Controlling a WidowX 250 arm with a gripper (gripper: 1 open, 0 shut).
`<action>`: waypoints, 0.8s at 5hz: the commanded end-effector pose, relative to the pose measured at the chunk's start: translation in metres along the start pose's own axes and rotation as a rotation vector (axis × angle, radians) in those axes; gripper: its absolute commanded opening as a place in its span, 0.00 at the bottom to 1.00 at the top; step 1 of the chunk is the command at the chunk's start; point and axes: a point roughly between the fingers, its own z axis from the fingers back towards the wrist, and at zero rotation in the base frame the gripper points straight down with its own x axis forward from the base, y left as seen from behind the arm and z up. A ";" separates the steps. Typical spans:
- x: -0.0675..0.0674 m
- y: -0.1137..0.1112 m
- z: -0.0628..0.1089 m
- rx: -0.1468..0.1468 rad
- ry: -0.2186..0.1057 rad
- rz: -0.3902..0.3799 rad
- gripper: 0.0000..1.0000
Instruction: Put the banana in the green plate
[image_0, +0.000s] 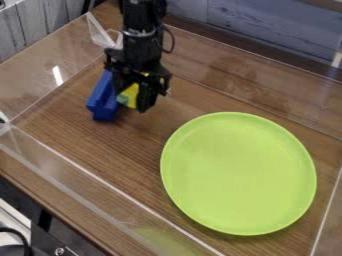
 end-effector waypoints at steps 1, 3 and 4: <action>0.007 -0.018 0.053 0.033 -0.101 -0.061 0.00; -0.014 -0.073 0.102 0.014 -0.140 -0.186 0.00; -0.028 -0.107 0.110 -0.010 -0.136 -0.172 0.00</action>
